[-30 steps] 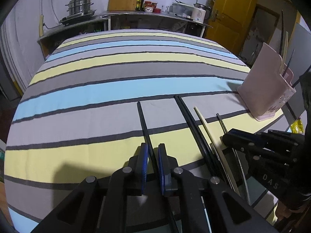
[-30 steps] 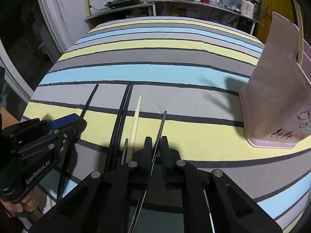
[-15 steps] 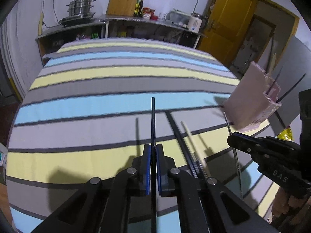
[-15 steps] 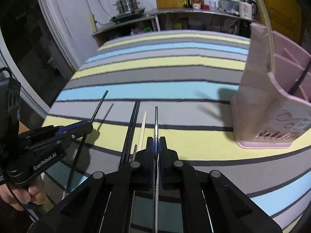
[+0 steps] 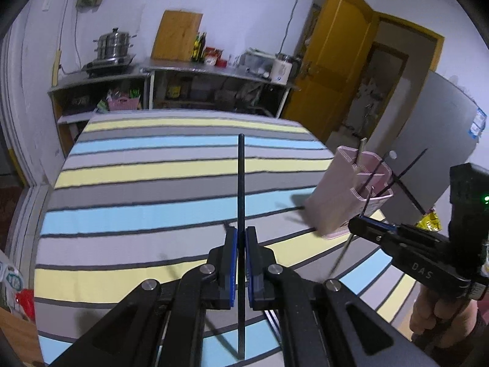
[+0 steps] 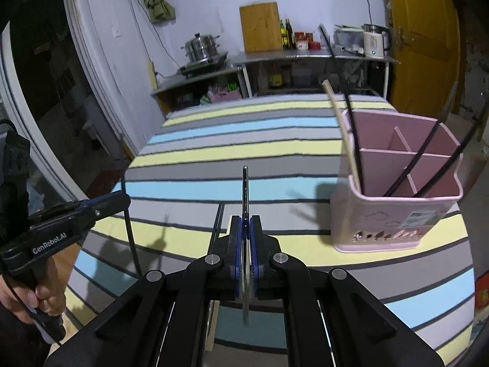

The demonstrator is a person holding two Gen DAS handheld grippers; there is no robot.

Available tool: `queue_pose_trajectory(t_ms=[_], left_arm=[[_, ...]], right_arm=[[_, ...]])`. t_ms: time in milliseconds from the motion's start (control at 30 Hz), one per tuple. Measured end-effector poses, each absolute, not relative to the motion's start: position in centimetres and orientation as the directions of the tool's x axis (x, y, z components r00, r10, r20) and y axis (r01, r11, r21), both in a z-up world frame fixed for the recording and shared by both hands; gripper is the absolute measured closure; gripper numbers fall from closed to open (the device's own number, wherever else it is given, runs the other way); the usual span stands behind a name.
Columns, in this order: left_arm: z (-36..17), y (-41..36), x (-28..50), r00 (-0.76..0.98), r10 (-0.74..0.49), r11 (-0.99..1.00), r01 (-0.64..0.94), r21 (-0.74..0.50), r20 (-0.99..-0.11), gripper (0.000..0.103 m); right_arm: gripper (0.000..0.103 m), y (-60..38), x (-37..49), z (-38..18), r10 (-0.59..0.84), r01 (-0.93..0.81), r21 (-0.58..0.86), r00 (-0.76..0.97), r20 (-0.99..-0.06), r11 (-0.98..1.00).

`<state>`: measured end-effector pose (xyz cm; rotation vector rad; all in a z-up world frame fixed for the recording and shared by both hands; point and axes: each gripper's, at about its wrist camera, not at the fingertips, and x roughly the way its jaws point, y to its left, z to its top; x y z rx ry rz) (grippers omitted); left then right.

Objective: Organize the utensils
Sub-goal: 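Lift both held chopsticks upright and carry them over the pink holder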

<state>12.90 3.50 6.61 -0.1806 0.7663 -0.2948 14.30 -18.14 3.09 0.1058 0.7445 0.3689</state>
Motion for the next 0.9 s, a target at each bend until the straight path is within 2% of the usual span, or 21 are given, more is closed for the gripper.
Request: queue_pose_trajectory(t_ms=[367, 900], left_arm=[[10.6, 1.7, 11.7, 0.699, -0.382, 0.923, 0.264, -0.279, -0.604, 0.098], [10.9, -4.0, 13.7, 0.62, -0.491, 0.871, 0.345, -0.349, -0.613, 0.098]], right_arm=[[0.098, -20.5, 12.4, 5.5, 0.358, -0.265, 0.241, 0.723, -0.591, 0.934], [0.098, -24.4, 11.0, 6.3, 0.308, -0.197, 0.248, 0.756, -0.577, 0.948]])
